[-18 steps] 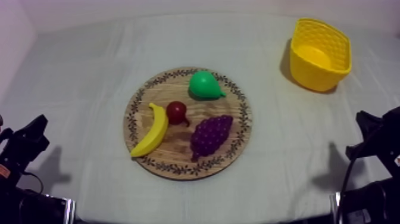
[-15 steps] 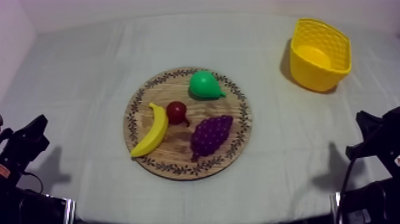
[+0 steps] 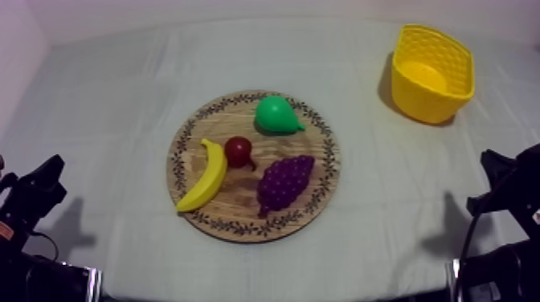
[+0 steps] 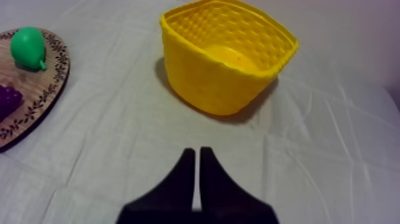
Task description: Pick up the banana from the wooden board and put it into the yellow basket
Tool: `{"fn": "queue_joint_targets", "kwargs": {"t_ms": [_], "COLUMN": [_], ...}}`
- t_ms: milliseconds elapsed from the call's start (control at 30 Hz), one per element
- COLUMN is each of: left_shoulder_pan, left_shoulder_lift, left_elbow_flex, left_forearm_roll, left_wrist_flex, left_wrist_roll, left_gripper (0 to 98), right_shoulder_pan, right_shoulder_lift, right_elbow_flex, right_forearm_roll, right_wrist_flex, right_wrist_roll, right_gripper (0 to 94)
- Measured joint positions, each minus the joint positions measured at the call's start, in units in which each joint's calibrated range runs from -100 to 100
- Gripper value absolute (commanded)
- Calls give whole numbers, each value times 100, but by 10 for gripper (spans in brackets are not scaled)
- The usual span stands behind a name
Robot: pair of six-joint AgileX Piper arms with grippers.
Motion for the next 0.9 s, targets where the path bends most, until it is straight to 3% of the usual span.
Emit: {"fn": "queue_joint_targets", "kwargs": {"t_ms": [733, 900], "left_shoulder_pan": [0, 0], "left_shoulder_lift": [0, 0], "left_elbow_flex": [0, 0], "left_forearm_roll": [0, 0], "left_wrist_flex": [0, 0], "left_wrist_roll": [0, 0], "left_gripper": [1, 1], "right_shoulder_pan": [-85, -209], "right_shoulder_lift": [0, 127], "right_elbow_flex": [0, -36], "right_forearm_roll": [0, -168], "right_wrist_flex": [0, -49], "right_wrist_roll": [19, 10], "right_gripper": [5, 18]}}
